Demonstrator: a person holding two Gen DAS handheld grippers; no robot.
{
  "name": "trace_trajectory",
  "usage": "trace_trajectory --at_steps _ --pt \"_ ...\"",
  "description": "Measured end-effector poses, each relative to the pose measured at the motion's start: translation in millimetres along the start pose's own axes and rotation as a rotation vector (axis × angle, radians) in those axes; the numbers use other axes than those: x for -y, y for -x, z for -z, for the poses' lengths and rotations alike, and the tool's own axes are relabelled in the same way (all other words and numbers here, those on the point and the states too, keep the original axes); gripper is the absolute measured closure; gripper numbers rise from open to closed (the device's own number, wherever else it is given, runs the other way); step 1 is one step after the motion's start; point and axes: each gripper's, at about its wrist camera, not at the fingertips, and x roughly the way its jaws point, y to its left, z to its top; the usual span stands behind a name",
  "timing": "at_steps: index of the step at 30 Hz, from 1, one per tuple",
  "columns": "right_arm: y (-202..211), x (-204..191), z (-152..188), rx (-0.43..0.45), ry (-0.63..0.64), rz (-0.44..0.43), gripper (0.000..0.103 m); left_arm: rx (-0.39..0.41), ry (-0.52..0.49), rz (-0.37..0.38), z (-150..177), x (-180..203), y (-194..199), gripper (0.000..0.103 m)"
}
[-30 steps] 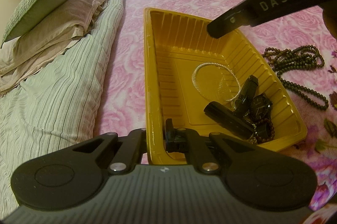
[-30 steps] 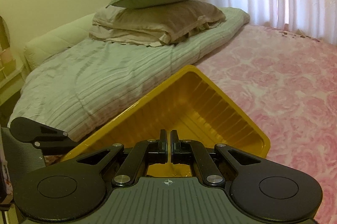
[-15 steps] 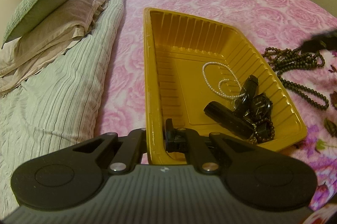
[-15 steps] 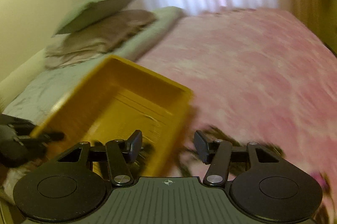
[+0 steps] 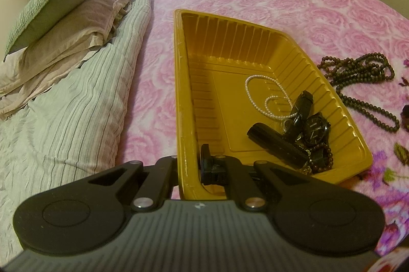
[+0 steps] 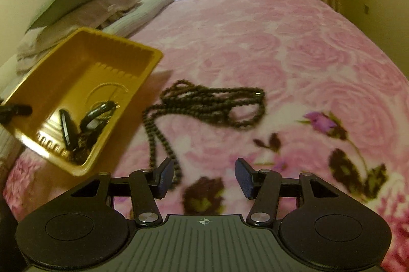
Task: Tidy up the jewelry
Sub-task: 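Grasp the end of the long dark bead strand with the right tool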
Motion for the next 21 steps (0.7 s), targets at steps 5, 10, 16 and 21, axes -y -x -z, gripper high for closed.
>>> trace_trajectory --at_steps 5,10,16,21 --pt "-22.4 -15.9 1.6 -0.053 0.097 0.003 0.077 0.0 0.0 -0.001 -0.3 0.0 0.3 0.1" --pt "-38.6 -38.0 8.1 -0.113 0.301 0.067 0.081 0.0 0.0 0.0 -0.3 0.2 0.2 0.1" --pt "-33.7 -44.2 8.0 -0.142 0.353 0.084 0.097 0.0 0.0 0.0 -0.3 0.1 0.2 0.1" --pt "0.4 -32.9 -14.3 -0.052 0.299 0.097 0.097 0.0 0.0 0.001 -1.1 0.3 -0.1 0.1"
